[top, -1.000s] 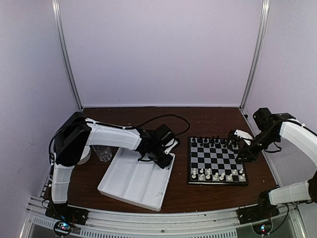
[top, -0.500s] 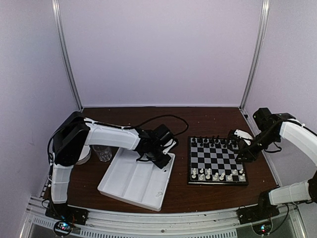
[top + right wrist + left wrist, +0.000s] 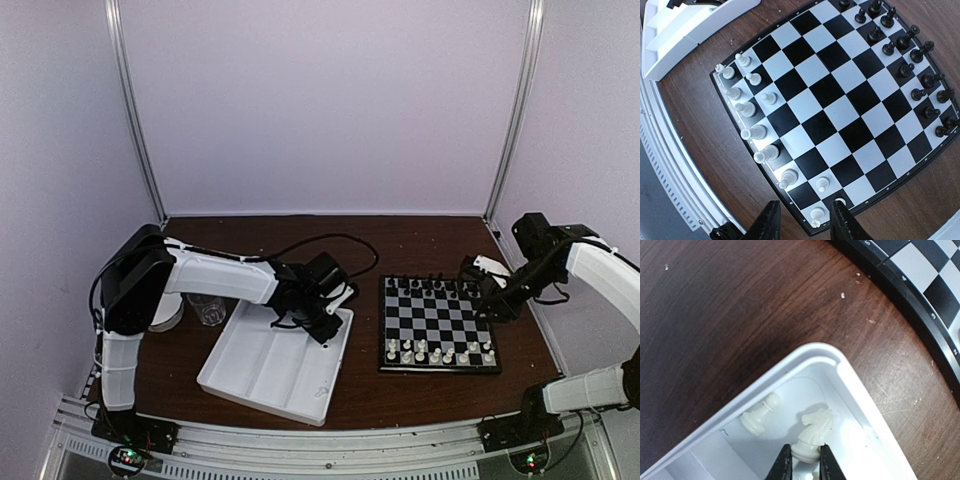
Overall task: Set up the chess pieces on the board
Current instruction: Pick up the knight from the storage box, then pass from the left arm to the right
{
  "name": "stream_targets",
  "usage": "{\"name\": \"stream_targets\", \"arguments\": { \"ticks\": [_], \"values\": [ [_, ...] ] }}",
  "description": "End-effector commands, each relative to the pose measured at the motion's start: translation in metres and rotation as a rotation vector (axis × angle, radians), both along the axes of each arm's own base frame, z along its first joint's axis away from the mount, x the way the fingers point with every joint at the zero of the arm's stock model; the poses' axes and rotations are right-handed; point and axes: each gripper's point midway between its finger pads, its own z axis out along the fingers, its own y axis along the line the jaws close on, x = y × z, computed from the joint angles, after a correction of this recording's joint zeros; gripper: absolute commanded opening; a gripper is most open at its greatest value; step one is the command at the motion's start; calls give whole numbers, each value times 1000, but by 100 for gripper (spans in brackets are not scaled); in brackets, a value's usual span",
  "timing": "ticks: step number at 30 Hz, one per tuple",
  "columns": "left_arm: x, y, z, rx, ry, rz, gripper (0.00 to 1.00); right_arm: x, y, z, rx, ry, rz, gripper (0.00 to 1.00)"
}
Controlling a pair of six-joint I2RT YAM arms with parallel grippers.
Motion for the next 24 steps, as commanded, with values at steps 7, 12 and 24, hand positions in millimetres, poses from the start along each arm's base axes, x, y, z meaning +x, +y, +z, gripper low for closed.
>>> {"name": "stream_targets", "arguments": {
  "ticks": [7, 12, 24],
  "values": [
    [-4, 6, 51, -77, -38, 21, 12, 33, 25, 52, 150, -108, 10, 36],
    [-6, 1, 82, -172, -62, 36, 12, 40, 37, 70, 232, -109, 6, 37],
    [-35, -35, 161, -551, -12, -80, 12, 49, 79, 94, 469, -28, 61, 51]
  ]
}}
